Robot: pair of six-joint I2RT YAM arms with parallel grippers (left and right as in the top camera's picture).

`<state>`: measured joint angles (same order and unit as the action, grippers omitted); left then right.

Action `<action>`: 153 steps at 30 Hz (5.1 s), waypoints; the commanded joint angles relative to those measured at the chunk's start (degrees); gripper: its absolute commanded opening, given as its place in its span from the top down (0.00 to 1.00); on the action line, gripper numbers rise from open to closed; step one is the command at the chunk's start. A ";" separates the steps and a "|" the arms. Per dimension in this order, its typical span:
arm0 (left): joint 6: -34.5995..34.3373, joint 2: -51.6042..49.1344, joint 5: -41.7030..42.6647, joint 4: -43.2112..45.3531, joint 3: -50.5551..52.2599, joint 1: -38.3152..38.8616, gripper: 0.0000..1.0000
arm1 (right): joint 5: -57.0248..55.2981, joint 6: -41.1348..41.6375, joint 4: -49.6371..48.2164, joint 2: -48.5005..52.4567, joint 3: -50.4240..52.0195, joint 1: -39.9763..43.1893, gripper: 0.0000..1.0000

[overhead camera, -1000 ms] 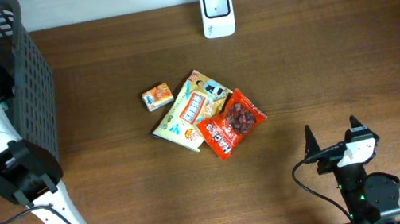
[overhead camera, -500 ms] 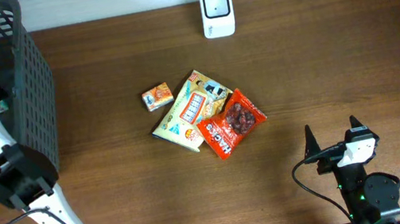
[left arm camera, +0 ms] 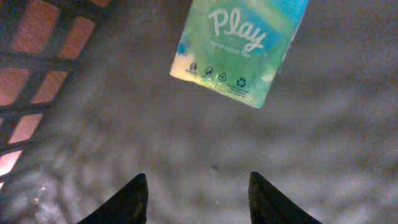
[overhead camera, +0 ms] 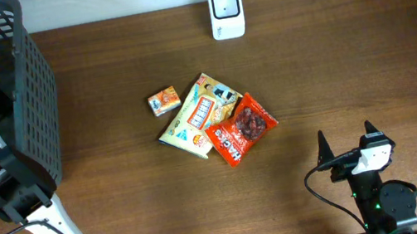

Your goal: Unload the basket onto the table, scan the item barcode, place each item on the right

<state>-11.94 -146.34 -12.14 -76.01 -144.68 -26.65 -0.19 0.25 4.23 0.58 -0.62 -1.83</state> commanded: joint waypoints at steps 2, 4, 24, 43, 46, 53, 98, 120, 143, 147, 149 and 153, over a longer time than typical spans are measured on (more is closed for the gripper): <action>1.40 1.84 0.37 4.74 3.37 -0.59 0.50 | -0.50 0.57 0.39 -0.26 0.31 -0.37 0.02; 1.40 1.84 0.42 6.38 4.17 -0.63 0.50 | -0.50 0.57 0.42 -0.26 0.31 -0.37 0.02; 10.93 8.11 2.56 6.86 6.78 -0.57 0.32 | -0.50 0.59 0.39 -0.26 0.31 -0.37 0.02; 10.95 24.52 11.34 13.90 6.82 -0.63 0.24 | -0.50 0.57 0.39 -0.26 0.31 -0.37 0.02; 10.93 24.44 11.39 18.64 6.86 -0.63 0.24 | -0.50 0.59 0.39 -0.26 0.31 -0.37 0.02; 10.95 24.26 11.37 26.82 7.04 -0.63 0.30 | -0.50 0.57 0.39 -0.26 0.31 -0.37 0.02; 15.74 19.43 10.71 51.28 36.02 -3.13 0.37 | -0.50 0.57 0.42 -0.26 0.31 -0.37 0.02; 16.83 13.35 12.85 54.93 36.02 -3.28 0.45 | -0.50 0.57 0.39 -0.26 0.31 -0.37 0.02; 16.83 11.23 12.83 58.42 40.54 -3.19 0.39 | -0.50 0.57 0.39 -0.26 0.31 -0.37 0.02; 16.81 11.23 12.83 59.06 40.54 -3.19 0.48 | -0.50 0.57 0.39 -0.26 0.31 -0.37 0.02; 16.83 11.23 12.81 58.88 40.54 -3.19 0.66 | -0.50 0.57 0.42 -0.26 0.31 -0.37 0.02; 16.81 11.23 12.81 58.36 40.54 -3.19 0.92 | -0.50 0.57 0.39 -0.26 0.31 -0.37 0.01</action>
<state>4.99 -134.54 0.08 -17.08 -105.08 -29.39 -0.21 0.23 4.23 0.58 -0.62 -1.83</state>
